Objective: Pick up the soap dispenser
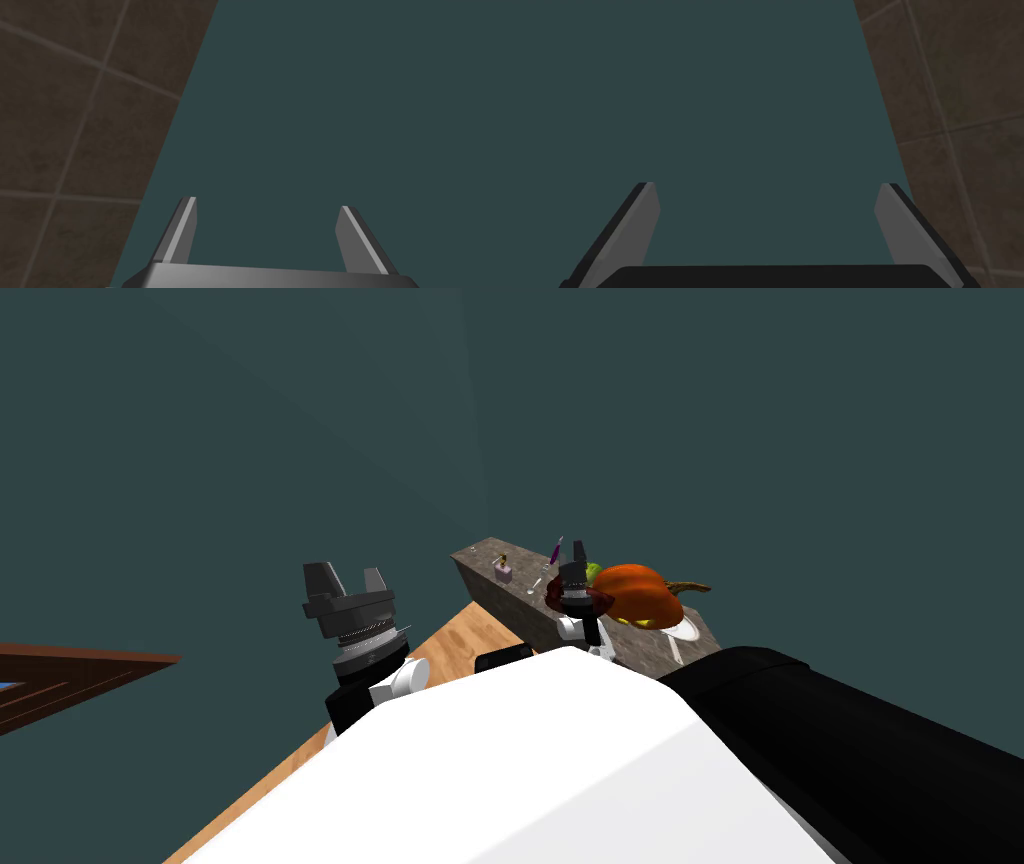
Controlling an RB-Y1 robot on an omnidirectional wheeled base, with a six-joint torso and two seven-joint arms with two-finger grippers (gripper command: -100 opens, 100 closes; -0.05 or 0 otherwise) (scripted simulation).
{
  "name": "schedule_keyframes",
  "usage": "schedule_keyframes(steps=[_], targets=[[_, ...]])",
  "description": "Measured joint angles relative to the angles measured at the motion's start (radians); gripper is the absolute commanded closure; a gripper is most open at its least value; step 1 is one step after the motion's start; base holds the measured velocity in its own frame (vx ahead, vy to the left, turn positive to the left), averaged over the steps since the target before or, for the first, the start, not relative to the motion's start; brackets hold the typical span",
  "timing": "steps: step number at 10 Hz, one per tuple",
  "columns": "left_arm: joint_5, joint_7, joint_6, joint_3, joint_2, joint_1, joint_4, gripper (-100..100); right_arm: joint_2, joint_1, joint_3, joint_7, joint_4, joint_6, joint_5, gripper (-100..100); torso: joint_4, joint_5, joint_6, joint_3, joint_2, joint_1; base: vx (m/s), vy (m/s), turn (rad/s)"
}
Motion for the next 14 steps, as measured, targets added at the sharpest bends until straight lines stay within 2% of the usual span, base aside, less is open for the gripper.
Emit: schedule_keyframes(steps=[4, 14], targets=[[0.0, 0.0, 0.0, 0.0, 0.0, 0.0, 0.0, 0, -0.098, 0.025, 0.03, -0.027, 0.015, -0.015, -0.006, -100, 0.002, 0.001, 0.0, 0.005, 0.009, 0.003, -0.115, 0.052, 0.031], [0.0, 0.0, 0.0, 0.0, 0.0, 0.0, 0.0, 0, -0.352, 0.083, 0.109, -0.081, 0.08, -0.043, -0.012, -100, 0.001, 0.0, 0.0, 0.001, 0.002, 0.002, -0.045, 0.037, 0.027]])
